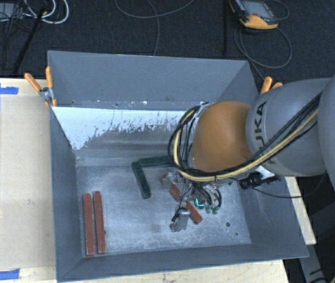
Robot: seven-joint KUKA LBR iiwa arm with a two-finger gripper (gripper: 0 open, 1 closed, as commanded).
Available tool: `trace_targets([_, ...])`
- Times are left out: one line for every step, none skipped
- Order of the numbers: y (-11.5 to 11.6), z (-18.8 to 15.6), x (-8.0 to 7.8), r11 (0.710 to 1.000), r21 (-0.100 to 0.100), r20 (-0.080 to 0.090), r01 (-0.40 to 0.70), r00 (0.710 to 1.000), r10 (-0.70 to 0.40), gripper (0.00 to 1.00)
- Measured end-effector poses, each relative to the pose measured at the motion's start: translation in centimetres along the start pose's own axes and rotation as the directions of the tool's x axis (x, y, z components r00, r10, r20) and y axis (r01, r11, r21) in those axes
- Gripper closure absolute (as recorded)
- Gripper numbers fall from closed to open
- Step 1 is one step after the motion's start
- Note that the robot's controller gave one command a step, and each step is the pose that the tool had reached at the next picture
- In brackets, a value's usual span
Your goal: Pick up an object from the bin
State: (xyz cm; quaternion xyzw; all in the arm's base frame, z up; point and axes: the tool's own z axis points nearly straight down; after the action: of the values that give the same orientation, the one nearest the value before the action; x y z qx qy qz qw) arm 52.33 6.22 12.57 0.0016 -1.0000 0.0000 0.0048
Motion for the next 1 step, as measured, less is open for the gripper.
trace_targets([-5.43,5.59,-2.41,0.963,0.003,0.011,0.268,0.963,-0.268,0.00])
